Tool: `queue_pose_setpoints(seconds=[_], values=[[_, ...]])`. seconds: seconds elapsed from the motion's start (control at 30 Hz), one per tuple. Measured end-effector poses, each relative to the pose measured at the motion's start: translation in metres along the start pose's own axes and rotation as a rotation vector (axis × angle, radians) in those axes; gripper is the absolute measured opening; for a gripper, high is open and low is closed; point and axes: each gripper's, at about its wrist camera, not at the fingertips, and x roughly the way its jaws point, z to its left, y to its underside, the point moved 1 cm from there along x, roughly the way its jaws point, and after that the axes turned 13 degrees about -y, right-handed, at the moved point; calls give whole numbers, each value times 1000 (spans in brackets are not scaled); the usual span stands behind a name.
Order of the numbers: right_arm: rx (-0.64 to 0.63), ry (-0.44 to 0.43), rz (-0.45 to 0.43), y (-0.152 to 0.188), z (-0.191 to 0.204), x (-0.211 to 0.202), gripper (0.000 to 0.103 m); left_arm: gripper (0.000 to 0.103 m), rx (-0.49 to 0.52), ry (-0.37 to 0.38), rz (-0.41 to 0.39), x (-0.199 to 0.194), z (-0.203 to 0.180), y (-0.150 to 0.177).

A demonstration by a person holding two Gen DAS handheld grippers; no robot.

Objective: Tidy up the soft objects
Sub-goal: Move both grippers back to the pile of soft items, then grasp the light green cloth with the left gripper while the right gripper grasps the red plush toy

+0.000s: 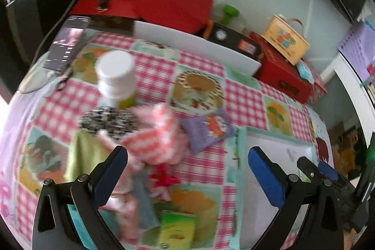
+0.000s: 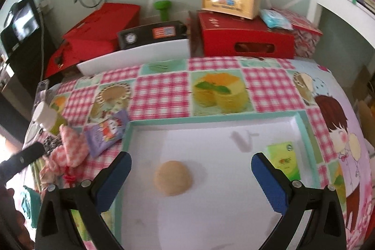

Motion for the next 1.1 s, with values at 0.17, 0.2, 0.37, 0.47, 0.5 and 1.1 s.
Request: queue_pose_setpoints(seconds=[0.17,0.2,0.37,0.47,0.5,1.1], values=[[-78,-50,33,4,34,9,103,102,-100,-87,-14,-6,47,-6],[-91,-60,44,4,41,12,103,102,-122,-107,-10,-6,58,-6],[-148,-123,88,10,75,24,103,102,-201,-173,14,-3,102,-5],[-190,-144,118,15,96,32,103,102,-231,-202,40,3,124,-2],[-207,-159,129,18,105,36,103,102,-237,-206,51,6,128,-1],[-321,-288,285,52,172,99,66,99,-168,-126,142,41,119,-1]])
